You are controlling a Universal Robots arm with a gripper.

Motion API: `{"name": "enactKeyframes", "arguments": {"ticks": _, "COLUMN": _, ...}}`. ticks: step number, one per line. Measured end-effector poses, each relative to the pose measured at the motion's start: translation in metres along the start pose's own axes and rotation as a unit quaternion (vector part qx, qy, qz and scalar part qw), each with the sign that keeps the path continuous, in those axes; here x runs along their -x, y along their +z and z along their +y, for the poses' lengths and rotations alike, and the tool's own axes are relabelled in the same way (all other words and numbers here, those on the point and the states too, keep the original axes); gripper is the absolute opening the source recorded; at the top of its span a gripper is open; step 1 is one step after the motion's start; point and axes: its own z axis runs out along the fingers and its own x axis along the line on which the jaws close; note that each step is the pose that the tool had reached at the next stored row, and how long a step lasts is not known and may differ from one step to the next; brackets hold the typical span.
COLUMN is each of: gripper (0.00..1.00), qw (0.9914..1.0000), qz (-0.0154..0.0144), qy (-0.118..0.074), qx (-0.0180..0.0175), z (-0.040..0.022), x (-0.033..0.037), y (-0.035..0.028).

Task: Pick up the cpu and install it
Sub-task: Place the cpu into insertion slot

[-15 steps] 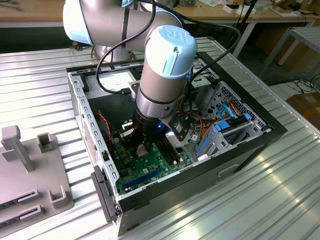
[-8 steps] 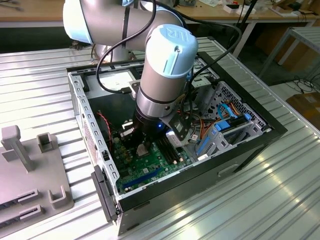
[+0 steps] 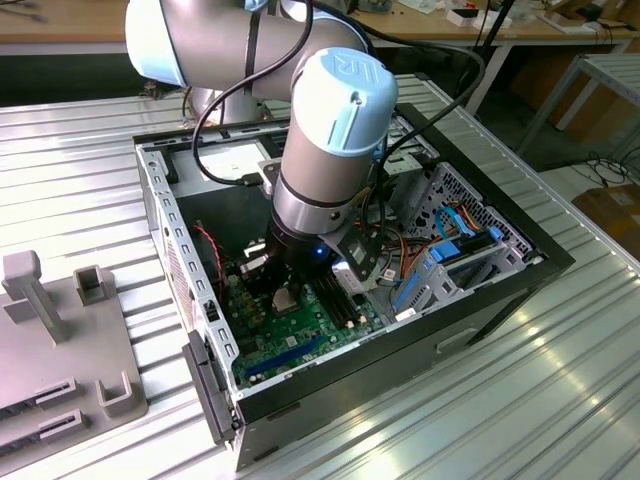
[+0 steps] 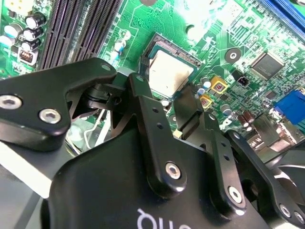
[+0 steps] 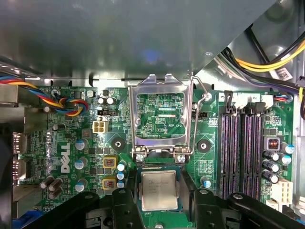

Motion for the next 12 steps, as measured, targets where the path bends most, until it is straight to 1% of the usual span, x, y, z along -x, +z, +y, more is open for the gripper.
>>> {"name": "enactKeyframes", "arguments": {"ticks": 4, "gripper": 0.46, "qw": 0.99999, "qz": 0.0, "qy": 0.0, "qx": 0.0039, "z": -0.0023, "x": -0.0001, "y": -0.0007}}
{"name": "enactKeyframes", "arguments": {"ticks": 5, "gripper": 0.46, "qw": 0.99998, "qz": -0.0001, "qy": 0.0, "qx": 0.0065, "z": -0.0037, "x": -0.0003, "y": -0.0007}}
{"name": "enactKeyframes", "arguments": {"ticks": 7, "gripper": 0.46, "qw": 0.99994, "qz": -0.0002, "qy": 0.0, "qx": 0.0106, "z": -0.0045, "x": -0.0004, "y": -0.0008}}
{"name": "enactKeyframes", "arguments": {"ticks": 8, "gripper": 0.46, "qw": 0.99994, "qz": -0.0003, "qy": 0.0, "qx": 0.0114, "z": -0.0046, "x": -0.0005, "y": -0.0008}}
{"name": "enactKeyframes", "arguments": {"ticks": 12, "gripper": 0.46, "qw": 0.99992, "qz": -0.0005, "qy": 0.005, "qx": 0.0117, "z": -0.0046, "x": -0.0004, "y": -0.0008}}
